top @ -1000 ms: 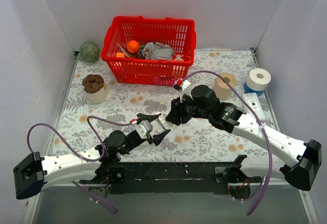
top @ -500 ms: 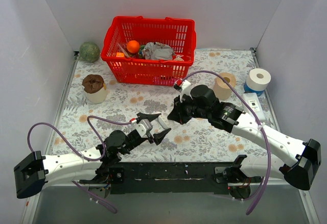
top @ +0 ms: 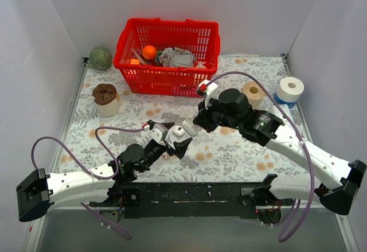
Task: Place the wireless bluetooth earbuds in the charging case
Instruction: Open the charging case.
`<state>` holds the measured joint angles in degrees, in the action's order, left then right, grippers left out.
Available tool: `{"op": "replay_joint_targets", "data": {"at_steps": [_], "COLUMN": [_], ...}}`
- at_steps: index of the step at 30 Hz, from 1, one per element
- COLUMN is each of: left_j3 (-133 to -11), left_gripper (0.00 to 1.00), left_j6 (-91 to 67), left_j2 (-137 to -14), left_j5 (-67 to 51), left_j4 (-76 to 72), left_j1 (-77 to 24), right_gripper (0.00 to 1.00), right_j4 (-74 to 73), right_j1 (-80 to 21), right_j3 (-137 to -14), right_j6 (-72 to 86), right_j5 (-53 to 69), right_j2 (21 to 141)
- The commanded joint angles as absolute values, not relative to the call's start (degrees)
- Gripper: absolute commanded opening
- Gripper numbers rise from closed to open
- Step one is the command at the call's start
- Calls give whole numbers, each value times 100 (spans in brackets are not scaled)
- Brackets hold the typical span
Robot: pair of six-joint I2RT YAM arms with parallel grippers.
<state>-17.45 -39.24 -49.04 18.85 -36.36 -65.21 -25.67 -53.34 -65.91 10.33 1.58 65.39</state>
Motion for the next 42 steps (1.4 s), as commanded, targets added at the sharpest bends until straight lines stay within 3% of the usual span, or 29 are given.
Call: {"op": "replay_joint_targets", "data": {"at_steps": [1, 4, 5, 12, 15, 21, 42], "left_j3": [-2038, -2258, -2415, -3172, -3391, -3664, -3665], "left_gripper": [98, 98, 98, 98, 98, 96, 68], "left_j6": [-4376, -4860, -5052, -5939, -5872, -5564, -5467], "left_j2": [-4571, -4221, -4132, -4253, -4613, -5236, -5572], "left_j5": [2689, 2279, 1128, -3218, -3821, -4174, -3982], "left_j4": [-3131, -2377, -2208, -1713, -1662, -1600, -2337], "left_j1": [-6504, -6443, -6373, -5090, -4720, -4526, -4518], "right_gripper": [1, 1, 1, 1, 1, 1, 1], "right_j4": [-2803, -2909, -2874, -2540, -2347, -2478, -2303], "right_j1": [-5344, -5361, -5370, -5440, -5510, -5844, -6284], "right_j3": [-7066, -7154, -7128, -6917, -6891, -6917, -6891], "right_j6": [256, -333, -464, -1564, -1872, -2188, -1978], "right_j5": [-123, -105, -227, -185, -62, 352, 202], "right_j2": [6232, 6223, 6205, 5661, 5468, 5431, 5748]}}
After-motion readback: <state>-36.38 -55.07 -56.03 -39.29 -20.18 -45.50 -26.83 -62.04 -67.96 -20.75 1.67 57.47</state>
